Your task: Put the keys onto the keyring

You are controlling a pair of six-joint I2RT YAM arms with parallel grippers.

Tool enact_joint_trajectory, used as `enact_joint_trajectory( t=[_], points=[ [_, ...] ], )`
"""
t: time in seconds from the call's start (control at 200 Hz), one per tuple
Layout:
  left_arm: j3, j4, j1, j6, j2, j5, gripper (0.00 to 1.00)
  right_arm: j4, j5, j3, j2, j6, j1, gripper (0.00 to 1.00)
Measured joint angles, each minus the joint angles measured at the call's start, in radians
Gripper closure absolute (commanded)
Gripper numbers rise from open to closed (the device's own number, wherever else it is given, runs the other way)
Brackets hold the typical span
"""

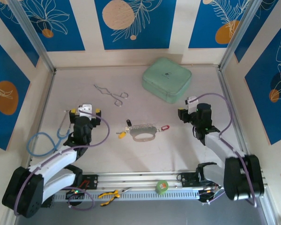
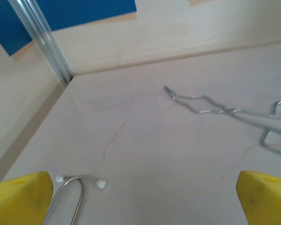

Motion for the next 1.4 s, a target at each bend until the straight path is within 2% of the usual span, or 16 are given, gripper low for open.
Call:
enact_joint_trajectory(
  t=[0.08,0.195,0.32,0.46,0.56,0.66,0.83,1.085,1.26,1.345,1.36,1.365,1.375,1.385,1.4],
  points=[
    [-0.035,0.077,0.022,0.020,0.066,0.002,0.00,0.120,0.004,-0.052,0.113,0.019,-0.009,0.52],
    [-0.062,0.188,0.068,0.021,0.161,0.028,0.01,0.251,-0.026,-0.070,0.193,0.033,-0.028,0.56],
    [-0.067,0.338,0.121,0.024,0.285,0.080,0.01,0.492,-0.056,-0.078,0.315,0.053,-0.059,0.56],
    [-0.067,0.490,0.140,0.063,0.415,0.154,0.01,0.521,-0.082,-0.076,0.346,0.066,-0.076,0.56],
    [-0.064,0.645,0.166,0.074,0.578,0.203,0.01,0.520,-0.102,-0.050,0.347,0.078,-0.087,0.52],
    [-0.055,0.612,0.185,0.072,0.600,0.235,0.00,0.505,-0.104,-0.022,0.348,0.097,-0.103,0.48],
    [0.035,0.571,0.212,0.056,0.591,0.237,0.00,0.490,-0.106,-0.008,0.348,0.119,-0.114,0.47],
    [0.041,0.544,0.215,0.042,0.586,0.241,0.00,0.473,-0.107,-0.008,0.348,0.122,-0.114,0.46],
    [0.077,0.463,0.264,0.019,0.586,0.314,0.00,0.472,-0.106,-0.008,0.348,0.125,-0.114,0.43],
    [0.085,0.447,0.282,0.011,0.585,0.336,0.00,0.471,-0.107,-0.008,0.348,0.129,-0.114,0.35],
    [0.085,0.446,0.283,0.011,0.584,0.339,0.00,0.471,-0.107,-0.008,0.348,0.126,-0.114,0.24],
    [0.085,0.445,0.283,0.011,0.584,0.340,0.00,0.471,-0.107,-0.008,0.348,0.126,-0.114,0.13],
    [0.085,0.443,0.283,0.011,0.584,0.341,0.00,0.471,-0.107,-0.008,0.348,0.133,-0.114,0.03],
    [0.085,0.441,0.283,0.010,0.583,0.343,0.00,0.470,-0.107,-0.008,0.348,0.129,-0.114,0.00],
    [0.085,0.439,0.283,0.009,0.583,0.346,0.00,0.471,-0.107,-0.008,0.348,0.129,-0.114,0.01]
  ],
)
